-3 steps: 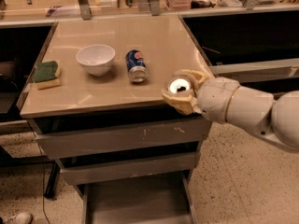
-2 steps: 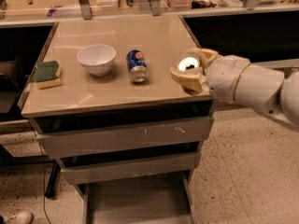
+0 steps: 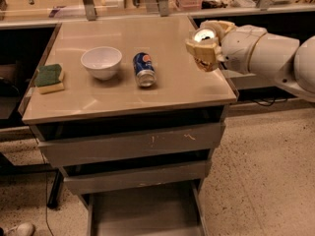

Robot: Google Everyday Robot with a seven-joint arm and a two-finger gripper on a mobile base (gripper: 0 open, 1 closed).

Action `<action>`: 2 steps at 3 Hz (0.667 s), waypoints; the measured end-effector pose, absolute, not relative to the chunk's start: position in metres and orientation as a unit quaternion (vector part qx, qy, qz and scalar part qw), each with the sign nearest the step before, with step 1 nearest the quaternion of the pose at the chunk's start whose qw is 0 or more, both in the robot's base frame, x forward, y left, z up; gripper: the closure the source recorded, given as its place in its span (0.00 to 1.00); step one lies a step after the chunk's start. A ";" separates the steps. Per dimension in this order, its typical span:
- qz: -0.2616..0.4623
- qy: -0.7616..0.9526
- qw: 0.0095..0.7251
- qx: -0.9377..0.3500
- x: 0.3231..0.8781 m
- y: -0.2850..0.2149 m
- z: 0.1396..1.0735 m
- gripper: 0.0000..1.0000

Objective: Pick orange can from bottom drawer and place on counter

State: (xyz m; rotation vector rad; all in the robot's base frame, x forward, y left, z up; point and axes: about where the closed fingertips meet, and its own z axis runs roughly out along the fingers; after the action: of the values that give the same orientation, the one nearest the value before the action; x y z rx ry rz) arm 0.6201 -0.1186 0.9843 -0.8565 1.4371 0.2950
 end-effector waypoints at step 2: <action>0.216 0.663 0.628 -0.347 0.672 -0.105 0.970 1.00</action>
Offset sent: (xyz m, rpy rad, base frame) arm 0.0779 0.0265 -0.0342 0.2722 0.3625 0.1283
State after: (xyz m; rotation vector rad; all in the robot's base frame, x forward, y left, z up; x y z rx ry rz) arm 0.6724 -0.1047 0.9703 -0.7944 1.5189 0.4955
